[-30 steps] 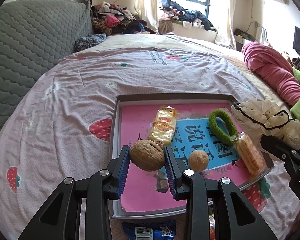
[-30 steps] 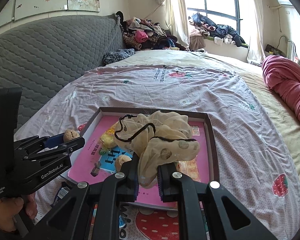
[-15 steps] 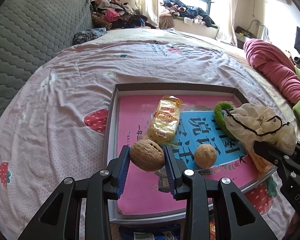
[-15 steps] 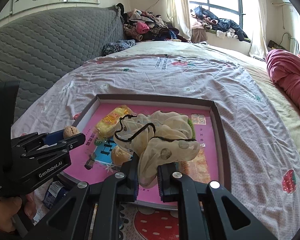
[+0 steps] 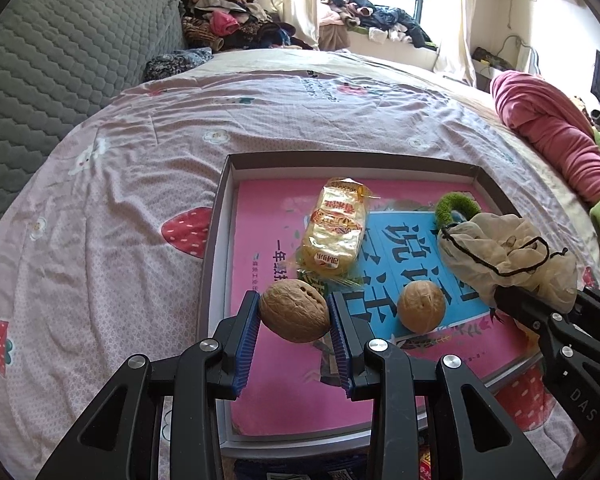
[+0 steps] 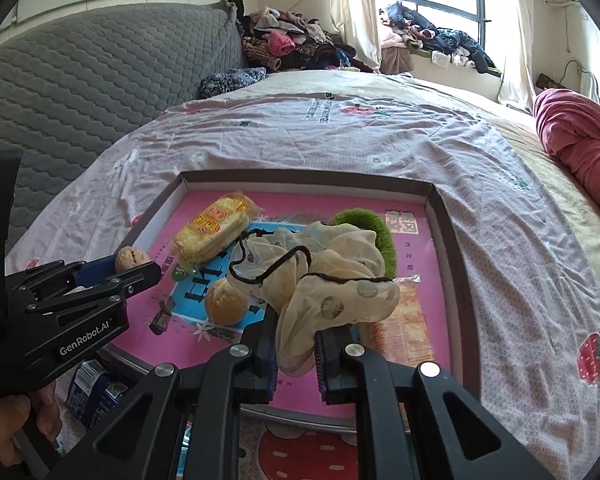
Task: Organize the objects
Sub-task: 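Lower the walnut and white sponge toward the book in the tray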
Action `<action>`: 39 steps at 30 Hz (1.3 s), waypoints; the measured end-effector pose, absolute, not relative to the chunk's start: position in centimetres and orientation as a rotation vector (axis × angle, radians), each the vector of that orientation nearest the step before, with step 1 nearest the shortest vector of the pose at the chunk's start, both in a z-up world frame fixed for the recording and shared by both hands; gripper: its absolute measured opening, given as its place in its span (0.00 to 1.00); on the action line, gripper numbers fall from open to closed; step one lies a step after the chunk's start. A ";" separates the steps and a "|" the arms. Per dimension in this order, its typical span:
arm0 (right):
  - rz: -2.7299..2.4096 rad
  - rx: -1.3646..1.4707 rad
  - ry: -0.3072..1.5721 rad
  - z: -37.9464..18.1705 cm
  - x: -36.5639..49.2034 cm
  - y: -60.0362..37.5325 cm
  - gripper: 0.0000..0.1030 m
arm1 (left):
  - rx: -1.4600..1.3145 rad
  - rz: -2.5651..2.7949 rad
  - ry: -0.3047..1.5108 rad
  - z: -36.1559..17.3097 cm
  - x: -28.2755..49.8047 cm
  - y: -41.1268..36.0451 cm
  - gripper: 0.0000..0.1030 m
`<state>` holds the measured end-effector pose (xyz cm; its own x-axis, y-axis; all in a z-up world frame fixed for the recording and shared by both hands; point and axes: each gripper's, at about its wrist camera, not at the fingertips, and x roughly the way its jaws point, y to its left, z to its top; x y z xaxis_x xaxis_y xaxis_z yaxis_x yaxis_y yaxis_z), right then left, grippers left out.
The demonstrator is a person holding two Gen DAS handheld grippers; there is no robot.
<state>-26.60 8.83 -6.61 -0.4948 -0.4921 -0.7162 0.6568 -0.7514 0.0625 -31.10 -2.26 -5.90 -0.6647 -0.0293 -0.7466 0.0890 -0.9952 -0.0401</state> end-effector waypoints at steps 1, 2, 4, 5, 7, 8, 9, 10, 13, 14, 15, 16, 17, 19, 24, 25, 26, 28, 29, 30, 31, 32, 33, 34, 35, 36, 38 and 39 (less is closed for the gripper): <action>-2.237 0.982 0.293 -6.7 -26.6 8.7 0.15 | 1.261 -2.806 0.112 -5.9 -31.1 -2.3 0.34; -2.232 0.985 0.296 -6.8 -26.6 8.6 0.15 | 1.263 -2.806 0.119 -6.0 -31.1 -2.3 0.34; -2.232 0.989 0.302 -7.0 -26.6 8.6 0.15 | 1.268 -2.800 0.108 -6.1 -31.2 -2.3 0.34; -2.228 0.995 0.305 -7.1 -26.6 8.5 0.15 | 1.272 -2.797 0.108 -6.1 -31.2 -2.3 0.34; -2.231 1.000 0.307 -7.3 -26.6 8.5 0.15 | 1.277 -2.799 0.113 -6.2 -31.2 -2.3 0.34; -2.228 1.005 0.309 -7.4 -26.7 8.5 0.15 | 1.281 -2.795 0.113 -6.3 -31.3 -2.3 0.34; -2.227 1.008 0.309 -7.5 -26.7 8.5 0.15 | 1.286 -2.792 0.111 -6.4 -31.4 -2.4 0.34; -2.227 1.013 0.312 -7.6 -26.7 8.4 0.15 | 1.290 -2.792 0.113 -6.5 -31.4 -2.4 0.34; -2.216 1.029 0.324 -7.9 -26.8 8.2 0.15 | 1.304 -2.786 0.109 -6.7 -31.5 -2.4 0.34; -2.212 1.033 0.329 -8.1 -26.8 8.2 0.15 | 1.310 -2.781 0.104 -6.8 -31.6 -2.4 0.34; -2.209 1.037 0.332 -8.2 -26.7 8.2 0.15 | 1.315 -2.779 0.099 -6.9 -31.6 -2.4 0.34; -2.207 1.043 0.334 -8.3 -26.7 8.1 0.16 | 1.320 -2.778 0.101 -6.9 -31.7 -2.5 0.34; -2.204 1.045 0.337 -8.3 -26.7 8.1 0.16 | 1.326 -2.775 0.101 -7.0 -31.7 -2.5 0.34; -2.202 1.052 0.344 -8.5 -26.7 8.0 0.16 | 1.339 -2.768 0.097 -7.3 -31.9 -2.4 0.34; -2.198 1.065 0.349 -8.8 -26.7 8.1 0.17 | 1.362 -2.757 0.083 -7.7 -32.1 -2.3 0.34; -2.198 1.065 0.350 -8.7 -26.7 8.2 0.17 | 1.360 -2.758 0.081 -7.7 -32.0 -2.3 0.34; -2.197 1.066 0.353 -8.8 -26.7 8.1 0.17 | 1.363 -2.759 0.078 -7.8 -32.1 -2.2 0.34; -2.193 1.073 0.357 -8.9 -26.8 8.2 0.17 | 1.367 -2.758 0.071 -7.8 -32.1 -2.0 0.34; -2.190 1.078 0.360 -9.0 -26.8 8.2 0.17 | 1.369 -2.757 0.068 -7.8 -32.1 -2.0 0.34; -2.189 1.079 0.362 -9.1 -26.8 8.2 0.17 | 1.371 -2.755 0.070 -7.8 -32.1 -2.1 0.34; -2.190 1.078 0.361 -9.1 -26.8 8.1 0.18 | 1.371 -2.755 0.071 -7.8 -32.1 -2.1 0.34; -2.188 1.081 0.364 -9.1 -26.8 8.1 0.18 | 1.373 -2.753 0.068 -7.9 -32.1 -2.0 0.35; -2.187 1.082 0.366 -9.2 -26.8 8.1 0.18 | 1.371 -2.752 0.059 -7.9 -32.1 -1.9 0.34; -2.187 1.085 0.364 -9.2 -26.8 8.1 0.19 | 1.369 -2.752 0.056 -7.9 -32.0 -1.9 0.35; -2.184 1.090 0.363 -9.3 -26.8 8.1 0.19 | 1.371 -2.751 0.052 -7.9 -32.0 -1.8 0.35; -2.183 1.088 0.364 -9.3 -26.8 8.1 0.19 | 1.379 -2.751 0.050 -8.0 -32.1 -1.7 0.35; -2.183 1.093 0.364 -9.4 -26.8 8.1 0.19 | 1.381 -2.750 0.048 -8.1 -32.1 -1.7 0.35; -2.182 1.092 0.363 -9.4 -26.9 8.0 0.19 | 1.377 -2.751 0.045 -8.1 -32.1 -1.7 0.35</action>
<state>-26.85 8.03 -9.38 -0.4318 -0.4367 -0.7892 0.6689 -0.7420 0.0446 -32.08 -1.69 -8.09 -0.5977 -0.0446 -0.8004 0.0708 -0.9975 0.0027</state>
